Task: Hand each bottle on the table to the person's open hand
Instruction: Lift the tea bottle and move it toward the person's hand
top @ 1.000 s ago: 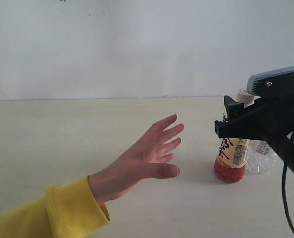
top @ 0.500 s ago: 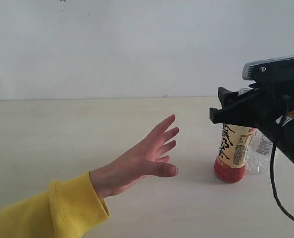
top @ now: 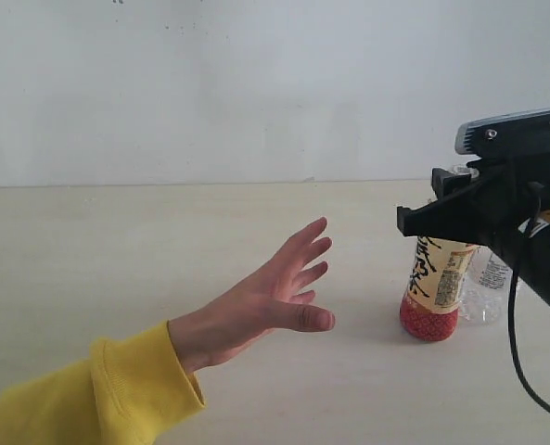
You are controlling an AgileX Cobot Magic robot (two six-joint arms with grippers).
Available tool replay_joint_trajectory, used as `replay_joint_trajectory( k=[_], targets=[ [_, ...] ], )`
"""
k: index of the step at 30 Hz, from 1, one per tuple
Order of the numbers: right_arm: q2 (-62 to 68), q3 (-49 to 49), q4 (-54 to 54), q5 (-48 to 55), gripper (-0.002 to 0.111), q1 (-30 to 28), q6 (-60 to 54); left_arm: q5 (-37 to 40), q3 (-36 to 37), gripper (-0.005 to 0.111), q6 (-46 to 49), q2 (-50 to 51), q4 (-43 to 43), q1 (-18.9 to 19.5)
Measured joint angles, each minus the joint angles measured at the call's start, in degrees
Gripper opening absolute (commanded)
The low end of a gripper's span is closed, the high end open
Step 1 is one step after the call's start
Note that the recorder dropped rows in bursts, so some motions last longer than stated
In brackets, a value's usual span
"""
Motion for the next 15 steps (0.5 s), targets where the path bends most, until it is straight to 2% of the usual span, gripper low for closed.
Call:
replay_joint_trajectory(
  k=[7, 15],
  targets=[
    [-1.61, 0.0, -5.09, 3.05, 0.0, 0.7, 0.59, 0.0, 0.0, 0.004, 0.0, 0.0, 0.0, 0.0],
    [-11.63, 0.0, -8.58, 9.22, 0.0, 8.94, 2.2, 0.0, 0.0, 0.004, 0.0, 0.0, 0.0, 0.0]
  ],
)
